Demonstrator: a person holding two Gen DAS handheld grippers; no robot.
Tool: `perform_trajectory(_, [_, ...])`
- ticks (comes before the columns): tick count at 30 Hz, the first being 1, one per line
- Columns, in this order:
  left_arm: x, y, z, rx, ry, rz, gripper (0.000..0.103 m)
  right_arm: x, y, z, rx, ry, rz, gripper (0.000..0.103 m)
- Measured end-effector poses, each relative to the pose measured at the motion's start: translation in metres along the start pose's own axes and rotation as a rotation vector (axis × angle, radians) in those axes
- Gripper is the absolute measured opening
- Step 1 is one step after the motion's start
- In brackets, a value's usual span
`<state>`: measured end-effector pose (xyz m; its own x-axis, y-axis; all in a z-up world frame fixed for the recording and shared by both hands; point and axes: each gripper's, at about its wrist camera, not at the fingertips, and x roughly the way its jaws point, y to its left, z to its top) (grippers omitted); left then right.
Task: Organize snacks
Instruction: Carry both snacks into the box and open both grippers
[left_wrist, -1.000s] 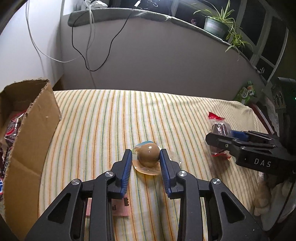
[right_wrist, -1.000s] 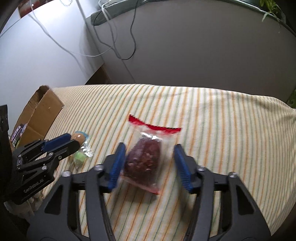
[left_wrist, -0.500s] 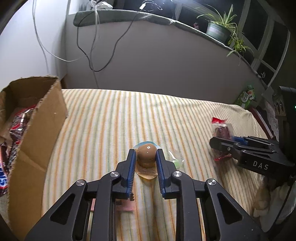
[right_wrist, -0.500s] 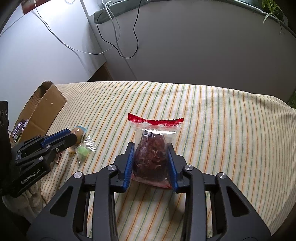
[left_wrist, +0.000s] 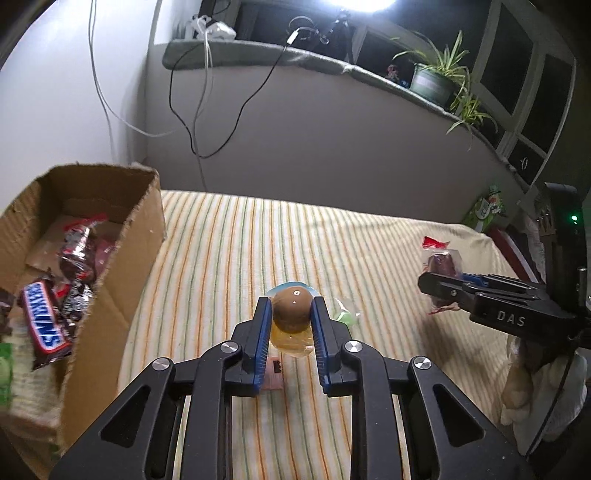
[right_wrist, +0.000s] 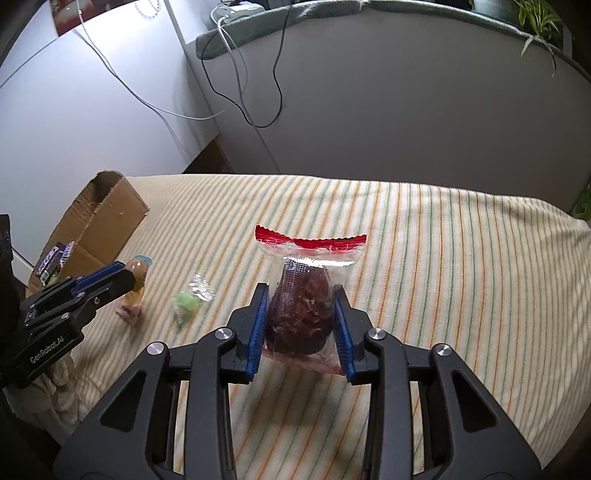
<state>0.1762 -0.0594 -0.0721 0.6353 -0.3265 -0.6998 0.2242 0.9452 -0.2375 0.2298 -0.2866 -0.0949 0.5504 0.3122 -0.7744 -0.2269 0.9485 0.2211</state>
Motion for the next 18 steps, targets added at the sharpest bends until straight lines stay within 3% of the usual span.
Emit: perform_trajectory(18, [-0.071,0.032,0.002,-0.024,-0.127,0.026,0.020,-0.024,0.082,0.019,-0.130,-0.051,0.056,0.034])
